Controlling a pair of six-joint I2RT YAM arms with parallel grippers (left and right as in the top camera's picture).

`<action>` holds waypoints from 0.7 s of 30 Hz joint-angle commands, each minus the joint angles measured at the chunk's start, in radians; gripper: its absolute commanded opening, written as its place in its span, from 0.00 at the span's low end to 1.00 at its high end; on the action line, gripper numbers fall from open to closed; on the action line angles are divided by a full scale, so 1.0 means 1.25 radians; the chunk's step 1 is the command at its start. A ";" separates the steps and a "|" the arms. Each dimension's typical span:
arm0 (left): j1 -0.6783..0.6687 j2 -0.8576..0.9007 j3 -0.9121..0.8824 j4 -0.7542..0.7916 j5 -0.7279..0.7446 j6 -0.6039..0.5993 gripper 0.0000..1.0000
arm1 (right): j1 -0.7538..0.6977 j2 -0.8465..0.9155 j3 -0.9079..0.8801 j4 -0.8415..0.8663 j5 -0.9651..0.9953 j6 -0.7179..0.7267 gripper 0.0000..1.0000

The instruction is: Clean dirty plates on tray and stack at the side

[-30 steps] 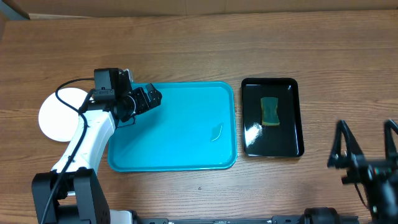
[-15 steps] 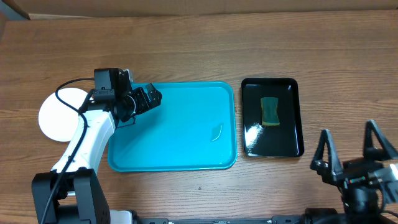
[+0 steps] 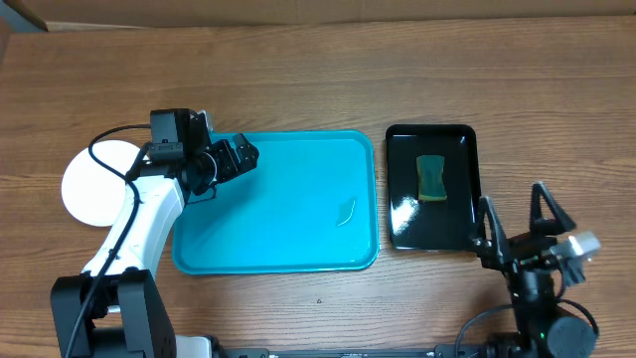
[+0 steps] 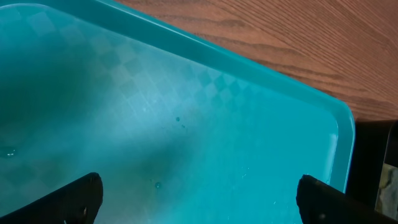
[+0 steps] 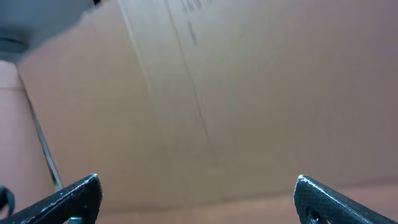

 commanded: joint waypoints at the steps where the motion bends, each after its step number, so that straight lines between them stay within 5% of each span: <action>1: -0.004 0.005 -0.002 -0.002 -0.006 0.018 1.00 | -0.005 -0.009 -0.032 0.008 0.005 0.002 1.00; 12: -0.004 0.005 -0.002 -0.002 -0.006 0.018 1.00 | -0.005 -0.009 -0.040 -0.272 0.006 -0.238 1.00; 21: -0.004 0.005 -0.002 -0.002 -0.006 0.018 1.00 | -0.005 -0.009 -0.040 -0.265 0.007 -0.384 1.00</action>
